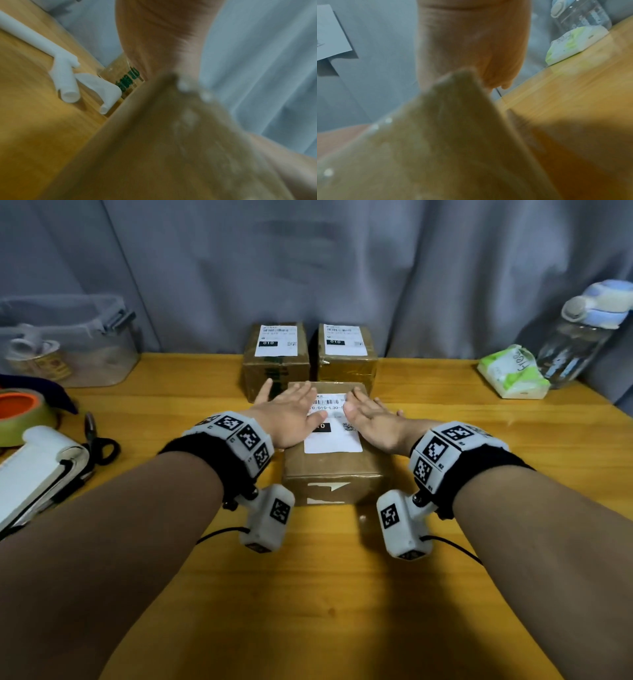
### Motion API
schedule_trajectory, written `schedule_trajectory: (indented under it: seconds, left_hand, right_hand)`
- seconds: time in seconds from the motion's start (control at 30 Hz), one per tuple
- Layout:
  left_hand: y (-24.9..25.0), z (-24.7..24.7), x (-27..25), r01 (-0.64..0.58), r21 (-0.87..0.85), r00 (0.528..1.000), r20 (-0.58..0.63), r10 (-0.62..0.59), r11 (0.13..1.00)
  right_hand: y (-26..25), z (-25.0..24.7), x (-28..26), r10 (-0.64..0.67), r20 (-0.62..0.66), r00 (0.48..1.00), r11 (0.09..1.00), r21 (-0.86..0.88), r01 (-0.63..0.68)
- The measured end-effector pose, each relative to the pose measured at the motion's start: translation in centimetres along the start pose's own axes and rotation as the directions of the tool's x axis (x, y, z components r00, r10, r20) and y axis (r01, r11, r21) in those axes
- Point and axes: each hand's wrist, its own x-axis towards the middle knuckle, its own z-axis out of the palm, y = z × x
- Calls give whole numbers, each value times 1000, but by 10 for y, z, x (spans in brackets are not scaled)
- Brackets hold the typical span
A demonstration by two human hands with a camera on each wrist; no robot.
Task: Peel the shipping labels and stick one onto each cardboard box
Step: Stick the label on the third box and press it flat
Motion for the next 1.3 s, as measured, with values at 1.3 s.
schedule_trajectory:
  seconds: [1.3]
  left_hand:
    - [30,-8,-40,-344,-483,922,-337,192,805]
  right_hand:
    - [1,15,-12,-14,-182,983,878,468,99]
